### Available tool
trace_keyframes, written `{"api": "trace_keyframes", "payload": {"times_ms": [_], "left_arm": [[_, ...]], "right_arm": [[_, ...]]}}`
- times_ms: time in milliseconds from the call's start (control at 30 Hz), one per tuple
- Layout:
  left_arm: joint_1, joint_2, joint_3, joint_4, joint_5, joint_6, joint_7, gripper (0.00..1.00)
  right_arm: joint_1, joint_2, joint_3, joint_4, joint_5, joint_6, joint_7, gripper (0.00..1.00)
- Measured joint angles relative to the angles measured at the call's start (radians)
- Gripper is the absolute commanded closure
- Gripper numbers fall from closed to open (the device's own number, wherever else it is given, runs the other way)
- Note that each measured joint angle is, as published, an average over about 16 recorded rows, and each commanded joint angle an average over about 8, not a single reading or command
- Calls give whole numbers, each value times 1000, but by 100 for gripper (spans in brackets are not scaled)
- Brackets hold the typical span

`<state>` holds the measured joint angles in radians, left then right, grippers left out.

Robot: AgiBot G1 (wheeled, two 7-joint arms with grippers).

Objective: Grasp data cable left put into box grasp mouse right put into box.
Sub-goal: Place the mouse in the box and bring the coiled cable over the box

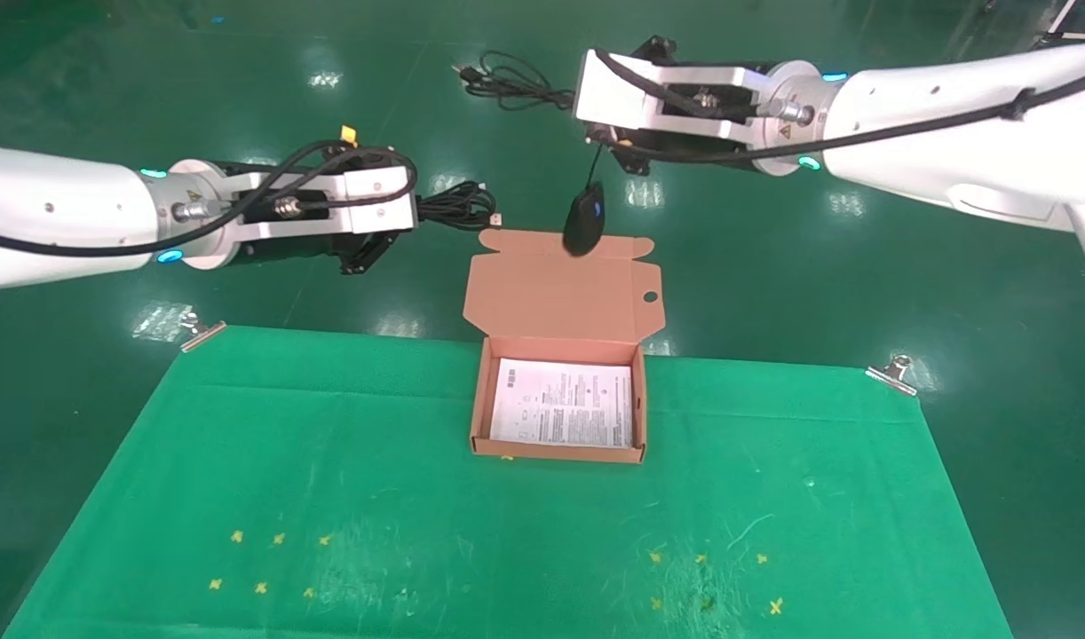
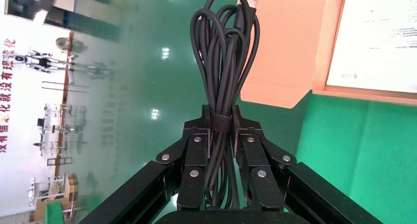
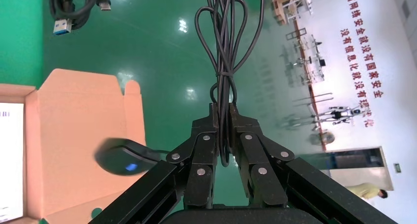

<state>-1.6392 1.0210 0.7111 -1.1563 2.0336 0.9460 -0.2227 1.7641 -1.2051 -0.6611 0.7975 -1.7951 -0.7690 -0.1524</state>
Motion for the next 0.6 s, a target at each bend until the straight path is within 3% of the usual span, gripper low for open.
{"api": "trace_keyframes", "payload": {"times_ms": [600], "left_arm": [[26,2,18,-5,52,-8,-27,100]], "right_arm": [[-16,-33,-6,-48,21,-15,-9,100]]}}
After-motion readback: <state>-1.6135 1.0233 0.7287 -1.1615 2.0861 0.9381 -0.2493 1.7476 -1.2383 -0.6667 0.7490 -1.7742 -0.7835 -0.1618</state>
